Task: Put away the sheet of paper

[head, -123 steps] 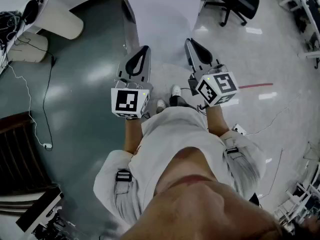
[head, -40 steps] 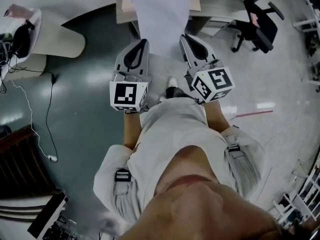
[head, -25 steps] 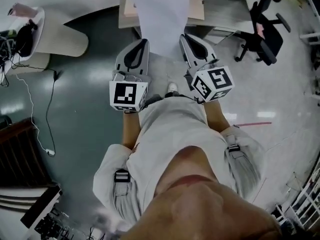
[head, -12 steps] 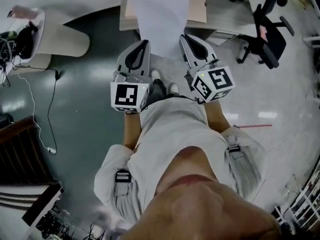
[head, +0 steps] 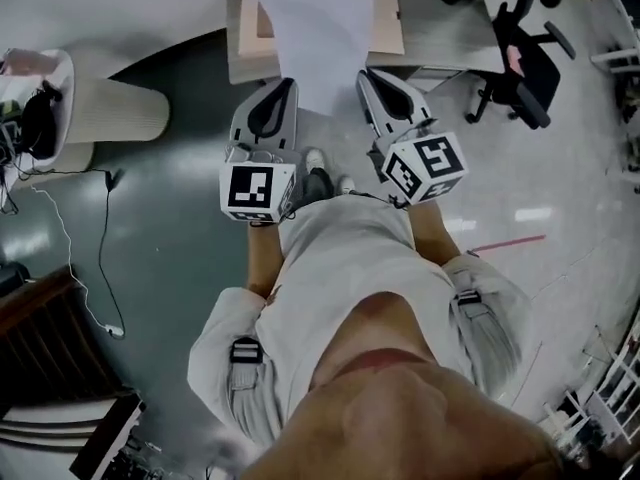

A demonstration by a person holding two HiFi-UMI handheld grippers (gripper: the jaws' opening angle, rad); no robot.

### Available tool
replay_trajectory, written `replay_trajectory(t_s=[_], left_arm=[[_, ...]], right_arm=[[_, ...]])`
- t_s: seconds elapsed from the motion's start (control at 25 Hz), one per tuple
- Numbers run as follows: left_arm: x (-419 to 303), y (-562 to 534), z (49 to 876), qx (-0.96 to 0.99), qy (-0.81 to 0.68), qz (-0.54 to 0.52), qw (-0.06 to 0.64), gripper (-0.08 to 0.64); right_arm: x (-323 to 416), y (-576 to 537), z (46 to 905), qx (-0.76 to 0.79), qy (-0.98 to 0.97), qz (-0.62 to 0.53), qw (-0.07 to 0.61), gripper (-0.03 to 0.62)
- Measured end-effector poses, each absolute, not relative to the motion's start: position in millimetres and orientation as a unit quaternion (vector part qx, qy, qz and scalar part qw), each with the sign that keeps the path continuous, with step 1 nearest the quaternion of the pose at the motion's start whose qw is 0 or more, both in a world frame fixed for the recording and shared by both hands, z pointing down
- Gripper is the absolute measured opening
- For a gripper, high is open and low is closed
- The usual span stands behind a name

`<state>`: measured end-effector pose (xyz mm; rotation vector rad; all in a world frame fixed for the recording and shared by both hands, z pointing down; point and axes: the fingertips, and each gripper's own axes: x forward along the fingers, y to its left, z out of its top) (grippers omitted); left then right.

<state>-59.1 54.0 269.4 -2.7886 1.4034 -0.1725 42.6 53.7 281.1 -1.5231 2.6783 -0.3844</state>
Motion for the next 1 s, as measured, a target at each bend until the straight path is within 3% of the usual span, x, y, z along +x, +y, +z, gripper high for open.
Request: replay_trajectory(t_s=[1.0], left_arm=[[-108,-58,281,-0.922,0.383,-0.052,-0.001,0.021]], right_arm=[[-13,-39,288,-0.554,0.825,-0.112,-0.012,0.020]])
